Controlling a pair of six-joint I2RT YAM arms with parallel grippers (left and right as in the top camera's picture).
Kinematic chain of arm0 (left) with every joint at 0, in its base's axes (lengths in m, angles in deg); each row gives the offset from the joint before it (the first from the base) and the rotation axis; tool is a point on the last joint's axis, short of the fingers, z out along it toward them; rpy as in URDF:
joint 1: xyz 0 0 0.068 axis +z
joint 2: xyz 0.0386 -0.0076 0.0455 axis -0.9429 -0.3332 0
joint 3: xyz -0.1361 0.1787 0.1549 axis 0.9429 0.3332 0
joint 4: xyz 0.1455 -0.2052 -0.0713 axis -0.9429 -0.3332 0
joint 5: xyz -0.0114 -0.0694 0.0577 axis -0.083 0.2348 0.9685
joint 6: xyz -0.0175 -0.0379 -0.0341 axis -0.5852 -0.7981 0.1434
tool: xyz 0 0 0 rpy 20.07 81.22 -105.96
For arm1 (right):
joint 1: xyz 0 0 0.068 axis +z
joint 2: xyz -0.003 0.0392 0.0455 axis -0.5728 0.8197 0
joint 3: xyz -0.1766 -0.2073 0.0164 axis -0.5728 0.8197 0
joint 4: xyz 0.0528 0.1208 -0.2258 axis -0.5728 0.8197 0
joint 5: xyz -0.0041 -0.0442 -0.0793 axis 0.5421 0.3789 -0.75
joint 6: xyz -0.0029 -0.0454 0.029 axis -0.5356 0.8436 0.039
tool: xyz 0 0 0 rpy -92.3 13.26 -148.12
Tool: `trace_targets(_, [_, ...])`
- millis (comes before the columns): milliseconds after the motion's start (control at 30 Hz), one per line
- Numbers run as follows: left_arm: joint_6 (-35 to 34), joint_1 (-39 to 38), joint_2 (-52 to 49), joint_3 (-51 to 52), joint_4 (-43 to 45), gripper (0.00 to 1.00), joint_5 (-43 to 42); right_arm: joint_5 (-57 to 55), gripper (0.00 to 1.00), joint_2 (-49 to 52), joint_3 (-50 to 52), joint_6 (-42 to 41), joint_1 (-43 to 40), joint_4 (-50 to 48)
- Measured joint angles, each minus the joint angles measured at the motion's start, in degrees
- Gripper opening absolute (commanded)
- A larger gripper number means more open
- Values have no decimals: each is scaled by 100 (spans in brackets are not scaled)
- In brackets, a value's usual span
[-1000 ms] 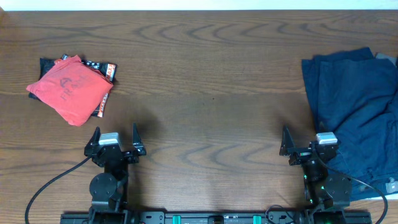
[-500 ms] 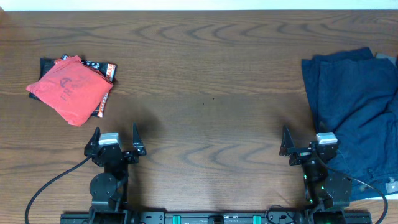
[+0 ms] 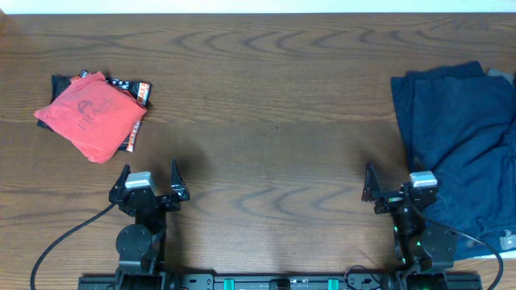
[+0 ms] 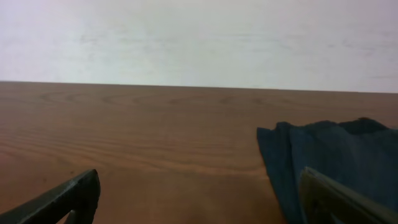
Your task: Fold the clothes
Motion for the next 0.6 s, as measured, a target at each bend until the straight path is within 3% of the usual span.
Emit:
trace_targets(100, [-98,0,-13,-57,-153,98,-61,-4,99,4,-66,0,0,184])
trace_targets(333, [-188,0,-695,-1034,-1451,98,-192,-212,99,498,-979,-11,0,1176])
trace_targets(600, [-203,0,-2520,-3139,-3058,98,-245,-566,99,2623,-2907,-24,2,2328])
